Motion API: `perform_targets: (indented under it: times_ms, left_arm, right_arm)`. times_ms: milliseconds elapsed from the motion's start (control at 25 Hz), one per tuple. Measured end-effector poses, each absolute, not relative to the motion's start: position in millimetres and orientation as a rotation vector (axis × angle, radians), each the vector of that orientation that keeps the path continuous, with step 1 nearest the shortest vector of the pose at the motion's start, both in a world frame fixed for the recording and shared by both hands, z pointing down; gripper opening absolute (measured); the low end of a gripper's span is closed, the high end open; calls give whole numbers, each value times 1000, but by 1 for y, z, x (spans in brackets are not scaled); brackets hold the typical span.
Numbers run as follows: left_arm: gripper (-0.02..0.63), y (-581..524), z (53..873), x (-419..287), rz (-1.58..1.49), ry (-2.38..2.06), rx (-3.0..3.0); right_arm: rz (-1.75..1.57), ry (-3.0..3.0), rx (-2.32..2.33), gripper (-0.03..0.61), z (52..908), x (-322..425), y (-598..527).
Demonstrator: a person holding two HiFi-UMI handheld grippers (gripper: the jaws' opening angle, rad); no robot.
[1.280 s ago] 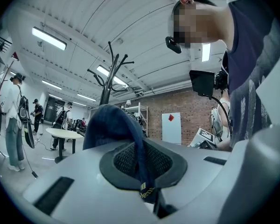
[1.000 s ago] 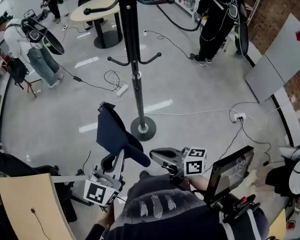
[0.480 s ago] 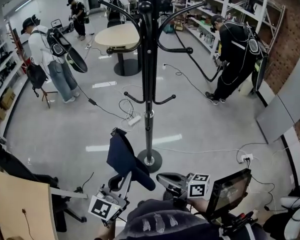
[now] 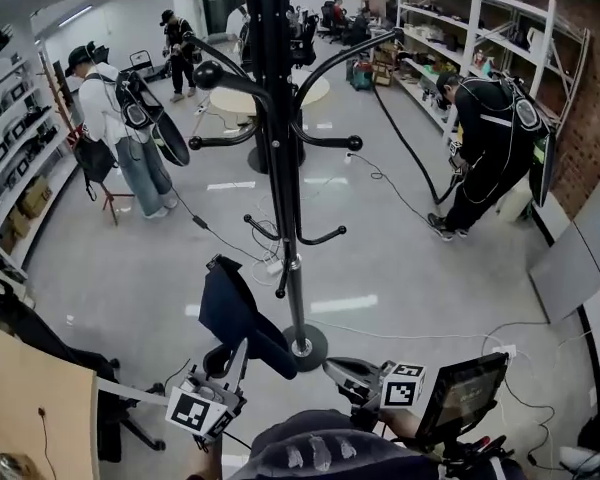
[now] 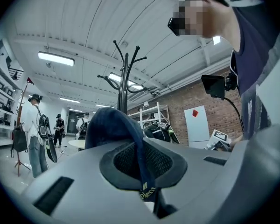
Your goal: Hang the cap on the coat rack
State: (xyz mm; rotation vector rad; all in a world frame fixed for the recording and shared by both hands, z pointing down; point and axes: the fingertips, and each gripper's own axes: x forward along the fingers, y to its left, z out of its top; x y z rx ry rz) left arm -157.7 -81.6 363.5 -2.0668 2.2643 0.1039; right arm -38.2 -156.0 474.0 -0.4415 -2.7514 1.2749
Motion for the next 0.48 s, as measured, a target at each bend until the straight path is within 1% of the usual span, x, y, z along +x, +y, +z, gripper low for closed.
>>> perform_targets:
  times_ms: [240,480]
  left_arm:
    - [22,-66,333,-193,14,2355,-1842]
    - [22,-44,330,-213,-87,2371,-1741]
  right_arm:
    - [1274,-2669,-555,3,472,-42,-154]
    - [1260,-2646,-574,3,478,-46,-146]
